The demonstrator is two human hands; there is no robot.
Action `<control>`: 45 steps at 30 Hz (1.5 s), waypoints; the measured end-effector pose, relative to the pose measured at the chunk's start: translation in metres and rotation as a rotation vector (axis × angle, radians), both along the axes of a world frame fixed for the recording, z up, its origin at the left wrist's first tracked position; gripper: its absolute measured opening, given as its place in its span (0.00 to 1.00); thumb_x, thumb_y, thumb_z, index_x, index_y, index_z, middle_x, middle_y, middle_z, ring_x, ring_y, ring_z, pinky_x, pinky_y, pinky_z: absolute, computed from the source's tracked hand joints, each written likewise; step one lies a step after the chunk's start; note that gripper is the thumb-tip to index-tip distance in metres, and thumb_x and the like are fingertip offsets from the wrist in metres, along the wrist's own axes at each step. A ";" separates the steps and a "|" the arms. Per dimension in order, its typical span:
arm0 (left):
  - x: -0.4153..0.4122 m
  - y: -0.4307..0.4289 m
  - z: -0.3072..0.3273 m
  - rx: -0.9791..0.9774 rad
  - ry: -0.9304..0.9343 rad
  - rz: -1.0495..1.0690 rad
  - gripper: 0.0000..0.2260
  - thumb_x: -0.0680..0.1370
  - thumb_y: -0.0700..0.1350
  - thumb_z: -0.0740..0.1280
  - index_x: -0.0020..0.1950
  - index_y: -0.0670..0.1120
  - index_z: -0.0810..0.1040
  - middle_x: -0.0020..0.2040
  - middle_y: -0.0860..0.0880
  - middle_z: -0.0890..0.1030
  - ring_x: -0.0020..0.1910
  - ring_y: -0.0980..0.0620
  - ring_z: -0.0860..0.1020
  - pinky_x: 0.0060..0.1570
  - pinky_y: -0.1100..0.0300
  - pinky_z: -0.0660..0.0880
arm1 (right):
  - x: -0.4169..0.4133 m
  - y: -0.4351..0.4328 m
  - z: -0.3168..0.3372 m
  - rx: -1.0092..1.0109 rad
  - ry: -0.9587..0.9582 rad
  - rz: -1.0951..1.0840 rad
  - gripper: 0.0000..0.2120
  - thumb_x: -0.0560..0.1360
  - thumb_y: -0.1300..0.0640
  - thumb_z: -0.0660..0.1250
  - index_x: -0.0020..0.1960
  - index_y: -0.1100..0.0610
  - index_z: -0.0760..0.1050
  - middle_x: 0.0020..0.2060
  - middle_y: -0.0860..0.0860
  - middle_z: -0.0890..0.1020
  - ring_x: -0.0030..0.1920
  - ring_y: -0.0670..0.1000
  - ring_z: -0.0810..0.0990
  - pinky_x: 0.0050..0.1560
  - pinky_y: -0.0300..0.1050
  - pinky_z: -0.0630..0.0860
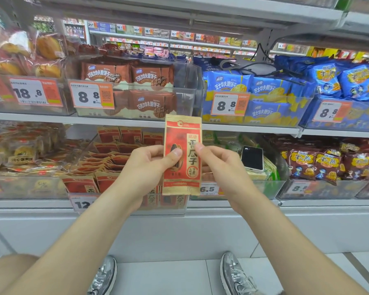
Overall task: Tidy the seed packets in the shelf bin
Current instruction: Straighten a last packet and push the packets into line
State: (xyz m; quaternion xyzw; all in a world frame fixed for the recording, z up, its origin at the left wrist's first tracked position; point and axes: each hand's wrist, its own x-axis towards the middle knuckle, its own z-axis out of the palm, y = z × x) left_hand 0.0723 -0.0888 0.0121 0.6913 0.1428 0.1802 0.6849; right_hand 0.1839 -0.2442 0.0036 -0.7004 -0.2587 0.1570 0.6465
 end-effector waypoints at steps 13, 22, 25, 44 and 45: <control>0.003 -0.009 -0.006 0.000 -0.058 -0.013 0.11 0.85 0.50 0.68 0.62 0.48 0.86 0.52 0.47 0.90 0.51 0.48 0.89 0.49 0.54 0.86 | -0.003 0.001 -0.001 0.116 -0.110 -0.107 0.08 0.80 0.53 0.75 0.52 0.58 0.87 0.42 0.54 0.90 0.44 0.53 0.90 0.45 0.44 0.86; 0.002 -0.007 -0.004 -0.079 -0.088 0.081 0.12 0.84 0.51 0.70 0.64 0.47 0.84 0.52 0.47 0.90 0.51 0.47 0.89 0.50 0.50 0.87 | -0.002 -0.004 0.002 -0.025 -0.006 -0.006 0.15 0.75 0.49 0.80 0.56 0.57 0.86 0.44 0.52 0.90 0.45 0.49 0.90 0.44 0.42 0.84; 0.004 -0.008 -0.004 -0.061 -0.034 0.153 0.15 0.82 0.47 0.74 0.67 0.47 0.78 0.54 0.47 0.89 0.49 0.49 0.89 0.46 0.50 0.88 | 0.000 -0.001 0.000 0.058 -0.033 -0.167 0.15 0.74 0.50 0.82 0.53 0.58 0.85 0.39 0.54 0.89 0.42 0.52 0.90 0.45 0.52 0.86; -0.004 -0.009 0.000 0.202 -0.115 -0.309 0.25 0.84 0.33 0.66 0.71 0.61 0.80 0.66 0.51 0.85 0.66 0.43 0.83 0.66 0.43 0.81 | 0.000 0.001 -0.004 0.082 -0.266 -0.153 0.15 0.73 0.39 0.79 0.49 0.49 0.82 0.45 0.45 0.87 0.48 0.46 0.86 0.49 0.45 0.81; -0.004 -0.009 0.000 0.220 -0.119 -0.294 0.26 0.83 0.33 0.65 0.72 0.61 0.80 0.66 0.49 0.84 0.63 0.40 0.83 0.66 0.38 0.80 | 0.000 0.000 -0.004 0.075 -0.258 -0.135 0.13 0.75 0.41 0.79 0.50 0.49 0.83 0.46 0.45 0.88 0.50 0.45 0.86 0.50 0.44 0.81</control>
